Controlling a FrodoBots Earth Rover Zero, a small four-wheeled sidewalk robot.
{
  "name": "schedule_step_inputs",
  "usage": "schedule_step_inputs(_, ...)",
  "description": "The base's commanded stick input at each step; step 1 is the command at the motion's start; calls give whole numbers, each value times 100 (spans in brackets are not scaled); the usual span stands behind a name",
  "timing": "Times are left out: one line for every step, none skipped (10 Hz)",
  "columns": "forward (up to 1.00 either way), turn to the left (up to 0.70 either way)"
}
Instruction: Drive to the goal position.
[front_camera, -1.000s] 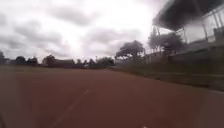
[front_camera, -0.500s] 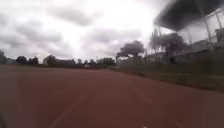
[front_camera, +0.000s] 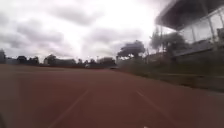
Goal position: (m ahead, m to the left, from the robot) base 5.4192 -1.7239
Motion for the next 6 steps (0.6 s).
schedule_step_inputs(70,0)
schedule_step_inputs(70,0)
schedule_step_inputs(70,0)
schedule_step_inputs(70,0)
schedule_step_inputs(70,0)
schedule_step_inputs(70,0)
